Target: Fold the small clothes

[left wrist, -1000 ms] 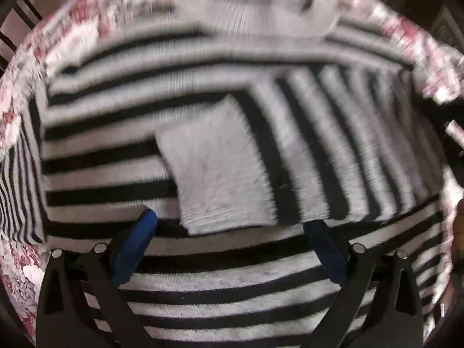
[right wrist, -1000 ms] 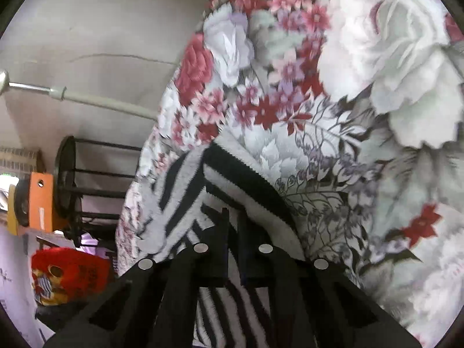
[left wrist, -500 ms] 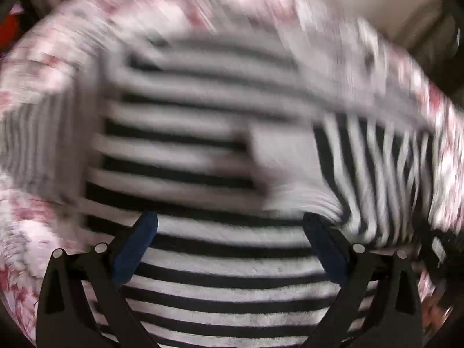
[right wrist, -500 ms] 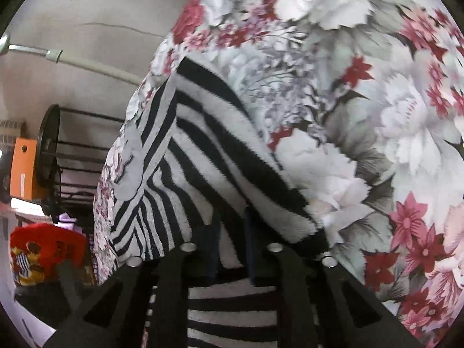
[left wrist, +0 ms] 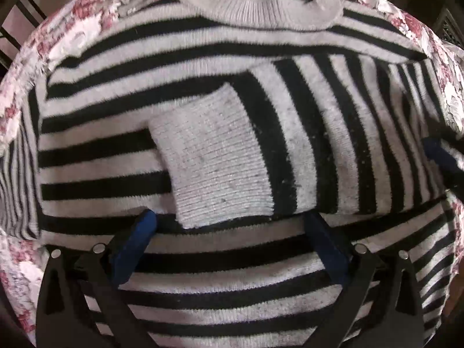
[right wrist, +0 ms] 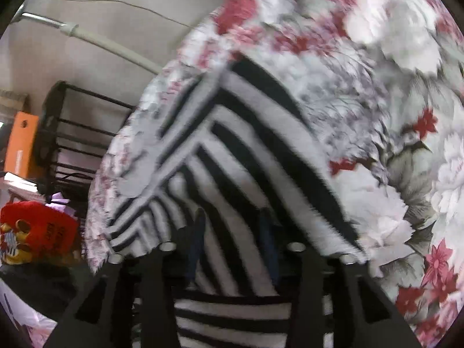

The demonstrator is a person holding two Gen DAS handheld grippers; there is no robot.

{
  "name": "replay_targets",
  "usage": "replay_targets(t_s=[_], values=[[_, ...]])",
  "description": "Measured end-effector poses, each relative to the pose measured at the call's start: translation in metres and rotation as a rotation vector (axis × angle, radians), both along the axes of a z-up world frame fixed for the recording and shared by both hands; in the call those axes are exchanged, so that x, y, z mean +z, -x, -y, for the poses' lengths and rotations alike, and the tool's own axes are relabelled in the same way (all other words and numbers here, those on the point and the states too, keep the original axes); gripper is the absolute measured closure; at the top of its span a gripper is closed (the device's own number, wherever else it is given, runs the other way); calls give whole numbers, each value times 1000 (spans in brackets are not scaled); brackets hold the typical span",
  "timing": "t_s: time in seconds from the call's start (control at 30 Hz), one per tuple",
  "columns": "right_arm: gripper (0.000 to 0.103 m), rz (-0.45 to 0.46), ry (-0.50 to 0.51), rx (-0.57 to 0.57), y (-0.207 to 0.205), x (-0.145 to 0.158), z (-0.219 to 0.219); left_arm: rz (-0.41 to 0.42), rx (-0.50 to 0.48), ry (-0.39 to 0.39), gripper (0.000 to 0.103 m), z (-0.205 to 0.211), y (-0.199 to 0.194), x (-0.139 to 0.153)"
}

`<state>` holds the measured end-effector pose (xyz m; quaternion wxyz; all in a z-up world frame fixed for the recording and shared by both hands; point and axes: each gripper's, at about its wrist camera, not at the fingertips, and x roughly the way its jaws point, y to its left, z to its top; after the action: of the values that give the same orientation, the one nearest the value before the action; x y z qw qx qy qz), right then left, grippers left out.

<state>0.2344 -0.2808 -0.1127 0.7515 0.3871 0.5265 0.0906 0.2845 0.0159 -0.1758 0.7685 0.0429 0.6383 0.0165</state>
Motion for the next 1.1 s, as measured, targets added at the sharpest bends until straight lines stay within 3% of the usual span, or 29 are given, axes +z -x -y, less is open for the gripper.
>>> replay_targets(t_s=[0.03, 0.1, 0.13, 0.17, 0.2, 0.23, 0.3, 0.4, 0.53, 0.67, 0.8, 0.87, 0.97, 1.03, 1.1], values=[[79, -1, 4, -6, 0, 2, 1, 38, 7, 14, 4, -1, -1, 13], [64, 42, 1, 4, -3, 16, 0, 141, 6, 44, 4, -2, 1, 34], [52, 87, 23, 23, -3, 27, -6, 164, 1, 39, 4, -3, 0, 39], [39, 98, 40, 39, -4, 31, -13, 135, -3, -3, 4, -3, -3, 33], [34, 96, 61, 62, -6, 31, -20, 79, -4, -27, 4, -3, -6, 20], [31, 67, 86, 93, -7, 22, -28, -44, -3, -12, 4, -7, -8, -6], [31, 59, 133, 122, -4, 10, -36, -50, 36, 33, 4, -17, -5, -12], [31, 51, 190, 126, -4, 30, -41, -60, 37, 70, 5, -26, -6, 7], [30, 76, 60, 63, 0, 57, -40, 6, 171, 175, 5, -83, 4, 37], [30, 69, -5, 70, 7, 70, -62, 47, 385, 296, 5, -183, 20, 46], [29, 85, -55, 76, 10, 91, -94, 88, 536, 266, 5, -263, 50, 46], [23, 94, -86, 93, 13, 103, -113, 106, 619, 287, 5, -292, 68, 44], [21, 107, -86, 143, 21, 117, -135, 151, 743, 398, 5, -335, 79, 44], [20, 113, -90, 188, 24, 124, -155, 179, 800, 472, 7, -361, 84, 45], [19, 120, -82, 233, 27, 129, -174, 207, 831, 498, 12, -370, 92, 43]])
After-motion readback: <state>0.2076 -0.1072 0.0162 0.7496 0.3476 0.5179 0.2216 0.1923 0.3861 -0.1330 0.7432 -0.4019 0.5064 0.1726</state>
